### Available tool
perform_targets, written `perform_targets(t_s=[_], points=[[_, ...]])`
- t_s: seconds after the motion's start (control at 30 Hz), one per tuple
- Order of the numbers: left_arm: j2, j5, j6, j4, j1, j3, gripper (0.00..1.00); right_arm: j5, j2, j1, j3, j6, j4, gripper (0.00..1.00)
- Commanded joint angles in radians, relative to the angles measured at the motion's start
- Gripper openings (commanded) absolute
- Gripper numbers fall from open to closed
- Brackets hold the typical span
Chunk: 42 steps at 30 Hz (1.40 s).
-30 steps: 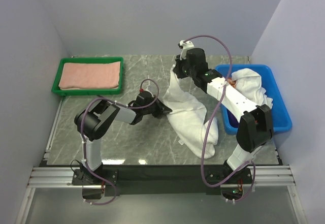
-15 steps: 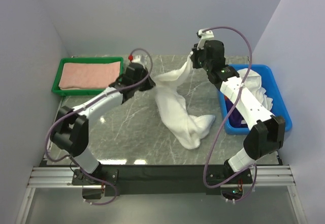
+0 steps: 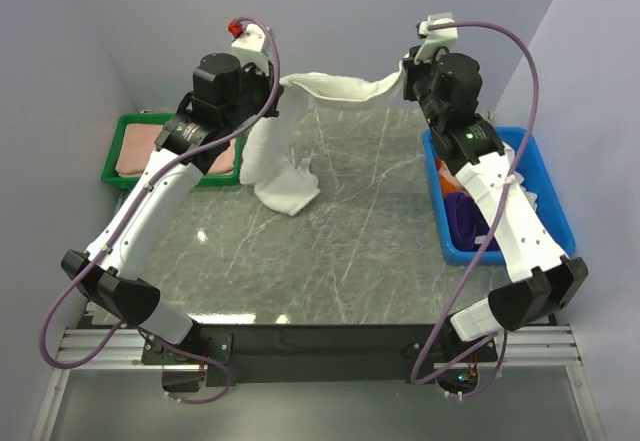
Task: Fold and stack the towels
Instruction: Flatten out the crumpled towel
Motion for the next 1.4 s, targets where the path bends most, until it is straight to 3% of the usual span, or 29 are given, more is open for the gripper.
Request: perform_targets(t_s=[0.0,0.07,0.17,0.2,0.3,0.4,0.43,0.57,0.67,0.8,1.0,1.1,1.37], points=[[0.001,0.288,0.043,-0.136,0.006,0.058,0.00,0.053,-0.070,-0.011,0.023,-0.022,0.016,0.00],[0.001,0.447,0.051,-0.207,0.005,0.059,0.00,0.060,-0.095,-0.012,0.002,-0.024,0.024,0.00],[-0.031,0.572,0.063,-0.253,0.006,0.052,0.00,0.063,-0.113,-0.019,-0.003,-0.028,0.012,0.00],[-0.040,0.689,0.077,-0.276,0.006,0.050,0.00,0.060,-0.121,-0.020,-0.004,-0.028,0.007,0.00],[-0.084,0.819,0.111,-0.263,0.005,0.012,0.00,0.034,-0.132,-0.020,-0.023,-0.025,0.015,0.00],[-0.120,0.611,0.091,-0.238,0.020,-0.037,0.00,0.023,-0.132,-0.020,-0.035,-0.016,0.016,0.00],[-0.117,0.433,0.080,-0.247,0.031,-0.034,0.00,0.026,-0.126,-0.020,-0.041,-0.016,0.013,0.00],[-0.045,-0.011,0.037,-0.310,0.063,0.071,0.00,0.050,-0.118,-0.022,-0.043,-0.024,0.007,0.00],[-0.003,-0.144,0.057,-0.332,0.066,0.205,0.00,0.050,-0.129,-0.023,-0.021,-0.034,0.013,0.00],[0.034,-0.179,0.088,-0.287,0.066,0.407,0.00,0.030,-0.130,-0.023,0.066,-0.053,0.027,0.00],[-0.077,-0.111,0.138,0.037,0.066,0.354,0.00,-0.020,-0.162,-0.023,0.158,-0.070,0.087,0.00],[-0.124,-0.043,0.186,0.119,0.065,0.364,0.00,-0.057,-0.208,-0.023,0.166,-0.076,0.159,0.00],[-0.253,0.150,0.246,0.161,0.065,0.377,0.00,-0.222,-0.325,-0.023,0.223,-0.059,0.181,0.00]])
